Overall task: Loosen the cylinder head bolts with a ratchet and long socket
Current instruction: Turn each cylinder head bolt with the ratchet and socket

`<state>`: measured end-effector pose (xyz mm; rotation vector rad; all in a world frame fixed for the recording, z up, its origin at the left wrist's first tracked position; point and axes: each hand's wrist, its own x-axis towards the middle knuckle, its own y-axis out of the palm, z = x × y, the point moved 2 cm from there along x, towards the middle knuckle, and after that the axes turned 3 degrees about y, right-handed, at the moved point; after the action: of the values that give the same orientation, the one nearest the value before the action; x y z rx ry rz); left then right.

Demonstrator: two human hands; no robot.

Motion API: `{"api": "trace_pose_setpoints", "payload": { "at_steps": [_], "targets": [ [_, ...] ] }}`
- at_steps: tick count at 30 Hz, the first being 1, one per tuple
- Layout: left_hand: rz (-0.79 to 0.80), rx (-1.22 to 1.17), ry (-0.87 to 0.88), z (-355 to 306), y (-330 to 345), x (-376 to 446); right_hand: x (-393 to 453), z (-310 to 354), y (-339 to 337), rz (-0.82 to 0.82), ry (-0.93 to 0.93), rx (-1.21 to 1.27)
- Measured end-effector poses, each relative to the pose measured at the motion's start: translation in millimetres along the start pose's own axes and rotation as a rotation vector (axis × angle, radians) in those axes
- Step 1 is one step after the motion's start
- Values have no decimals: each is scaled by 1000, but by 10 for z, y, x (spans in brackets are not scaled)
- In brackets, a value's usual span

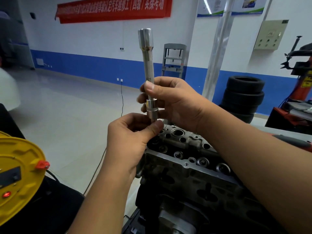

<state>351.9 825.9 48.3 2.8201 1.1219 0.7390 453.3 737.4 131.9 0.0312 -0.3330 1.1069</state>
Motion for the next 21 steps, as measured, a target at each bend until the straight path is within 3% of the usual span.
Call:
{"api": "trace_pose_setpoints", "payload": {
  "at_steps": [6,21],
  "targets": [
    [132,73,-6,1,20,21,12,3,-10,-78,-22,61],
    [69,28,-8,34,0,33,38,-30,5,-64,-49,107]
  ]
}}
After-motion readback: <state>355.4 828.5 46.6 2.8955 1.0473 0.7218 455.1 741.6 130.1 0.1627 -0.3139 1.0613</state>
